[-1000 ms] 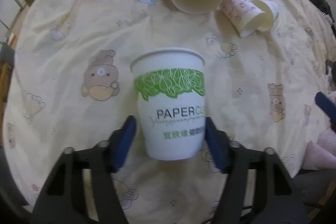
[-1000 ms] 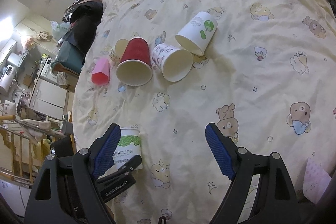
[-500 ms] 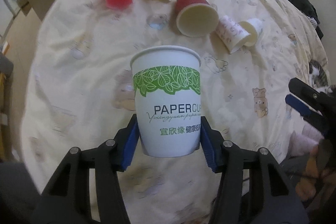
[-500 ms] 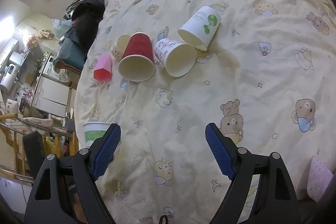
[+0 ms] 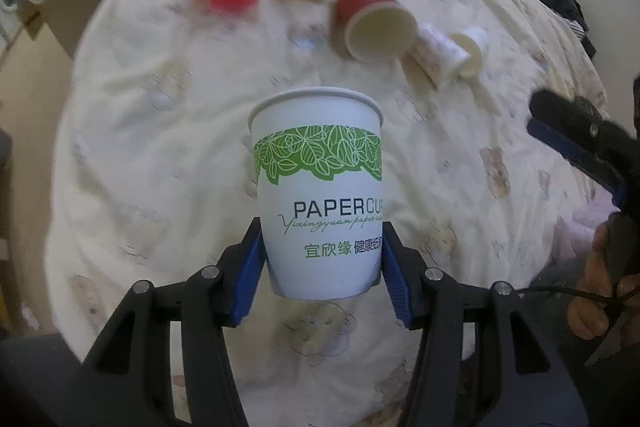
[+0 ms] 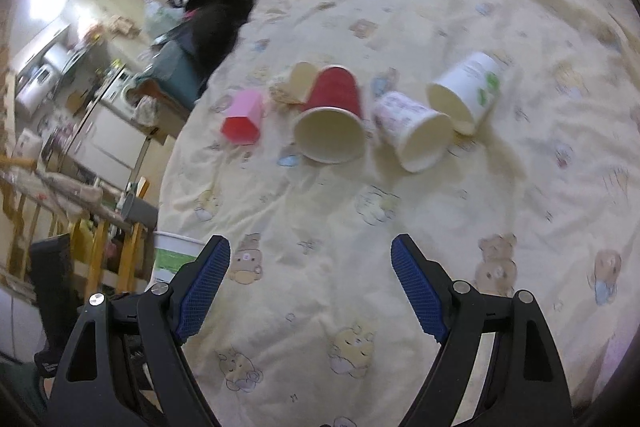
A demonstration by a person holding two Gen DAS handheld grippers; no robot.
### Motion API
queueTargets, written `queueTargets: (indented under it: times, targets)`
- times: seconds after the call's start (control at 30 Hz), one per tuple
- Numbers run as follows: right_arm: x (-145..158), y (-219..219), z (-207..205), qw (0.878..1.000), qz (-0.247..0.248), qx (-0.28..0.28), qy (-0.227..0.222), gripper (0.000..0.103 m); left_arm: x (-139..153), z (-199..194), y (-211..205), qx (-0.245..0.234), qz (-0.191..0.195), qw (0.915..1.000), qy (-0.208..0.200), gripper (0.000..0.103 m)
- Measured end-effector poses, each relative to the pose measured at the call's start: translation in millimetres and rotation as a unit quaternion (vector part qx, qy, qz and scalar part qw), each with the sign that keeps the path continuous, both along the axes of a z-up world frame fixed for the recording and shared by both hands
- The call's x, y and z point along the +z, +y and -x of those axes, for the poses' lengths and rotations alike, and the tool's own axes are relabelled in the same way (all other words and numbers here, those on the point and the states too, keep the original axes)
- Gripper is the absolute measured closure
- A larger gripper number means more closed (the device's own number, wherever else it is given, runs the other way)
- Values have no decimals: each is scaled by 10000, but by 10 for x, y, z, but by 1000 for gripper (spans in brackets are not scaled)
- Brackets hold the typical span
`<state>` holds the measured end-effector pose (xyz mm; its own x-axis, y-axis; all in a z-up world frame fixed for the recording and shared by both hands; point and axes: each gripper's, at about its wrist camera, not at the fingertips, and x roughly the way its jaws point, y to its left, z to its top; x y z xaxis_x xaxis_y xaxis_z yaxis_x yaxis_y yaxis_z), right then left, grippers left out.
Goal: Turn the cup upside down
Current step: 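Lift the cup with the left tool and rotate it rim-down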
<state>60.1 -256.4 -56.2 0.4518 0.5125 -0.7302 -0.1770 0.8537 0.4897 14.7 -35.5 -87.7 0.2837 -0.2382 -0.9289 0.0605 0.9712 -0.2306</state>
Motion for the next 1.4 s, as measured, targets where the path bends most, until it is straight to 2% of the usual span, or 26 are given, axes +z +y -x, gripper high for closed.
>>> queueTargets:
  times: [0.17, 0.33, 0.47, 0.8, 1.07, 1.2, 1.4]
  targets:
    - [-41, 231, -22, 9987, -116, 493, 24, 18, 5, 91, -230, -475, 145, 9988, 51, 52]
    - [-87, 398, 8, 9962, -69, 861, 104, 18, 81, 133, -345, -707, 338, 9969, 29, 52]
    - [-138, 478, 33, 9948, 41, 1001, 187, 18, 146, 175, -410, -848, 326, 9958, -92, 52]
    - [-238, 367, -7, 9959, 54, 804, 408, 18, 205, 191, -391, -841, 259, 9957, -283, 52]
    - [-383, 272, -42, 9952, 135, 643, 728, 18, 336, 181, -317, -743, 235, 9953, -569, 53]
    - [-507, 261, -53, 9925, 77, 660, 1030, 18, 405, 178, -299, -696, 211, 9946, -739, 53]
    - [-507, 271, -31, 9924, 99, 698, 1010, 18, 432, 183, -298, -705, 170, 9938, -837, 54]
